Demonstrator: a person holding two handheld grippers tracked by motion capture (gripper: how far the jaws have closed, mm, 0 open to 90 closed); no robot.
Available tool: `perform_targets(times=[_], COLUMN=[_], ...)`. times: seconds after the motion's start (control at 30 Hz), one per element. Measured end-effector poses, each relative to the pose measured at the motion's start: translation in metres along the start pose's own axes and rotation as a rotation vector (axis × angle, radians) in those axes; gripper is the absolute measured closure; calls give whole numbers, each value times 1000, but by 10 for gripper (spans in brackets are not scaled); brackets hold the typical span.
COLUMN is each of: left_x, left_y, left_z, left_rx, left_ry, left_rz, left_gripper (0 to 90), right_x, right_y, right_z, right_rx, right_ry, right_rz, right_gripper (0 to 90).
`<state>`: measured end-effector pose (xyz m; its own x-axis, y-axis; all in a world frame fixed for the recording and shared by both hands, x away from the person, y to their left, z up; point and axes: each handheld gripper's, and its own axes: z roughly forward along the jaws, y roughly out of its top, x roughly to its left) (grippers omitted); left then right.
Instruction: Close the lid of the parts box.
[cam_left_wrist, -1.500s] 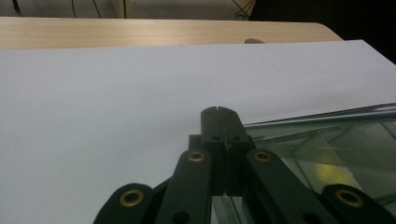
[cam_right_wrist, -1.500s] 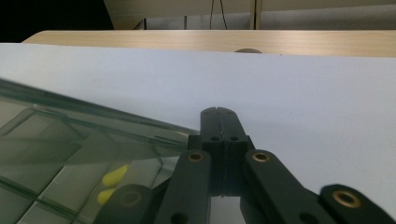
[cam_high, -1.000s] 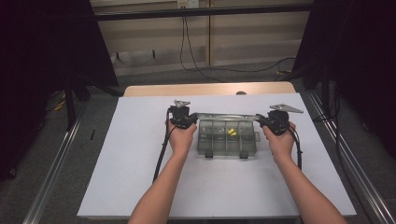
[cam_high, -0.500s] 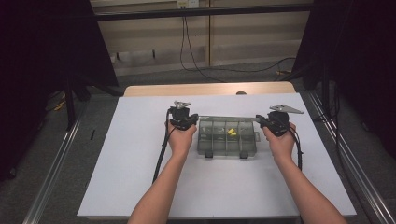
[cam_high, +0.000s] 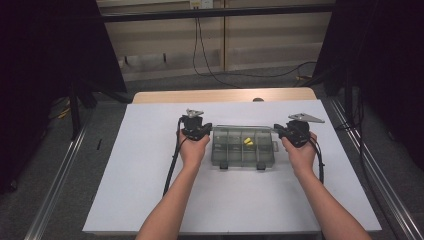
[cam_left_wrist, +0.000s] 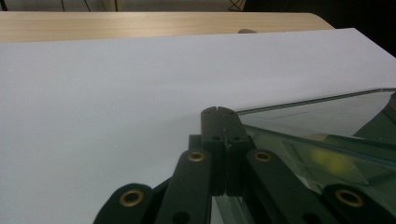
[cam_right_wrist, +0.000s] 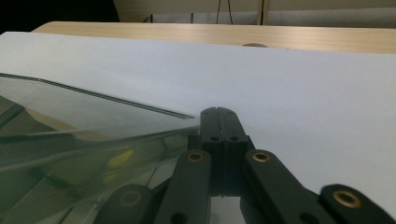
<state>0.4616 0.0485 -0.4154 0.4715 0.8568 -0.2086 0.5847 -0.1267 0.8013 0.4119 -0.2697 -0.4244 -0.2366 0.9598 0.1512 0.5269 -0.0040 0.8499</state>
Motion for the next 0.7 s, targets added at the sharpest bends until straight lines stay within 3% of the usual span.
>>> perform_targets(times=[0.7], left_x=[1], left_y=[-4], left_z=[-1], left_rx=[6], left_ry=[-14], left_rz=[13], left_gripper=[900], right_x=[1], right_y=[-4], right_z=[-2], right_rx=[6], right_ry=[4], right_rz=[-22], right_gripper=[900])
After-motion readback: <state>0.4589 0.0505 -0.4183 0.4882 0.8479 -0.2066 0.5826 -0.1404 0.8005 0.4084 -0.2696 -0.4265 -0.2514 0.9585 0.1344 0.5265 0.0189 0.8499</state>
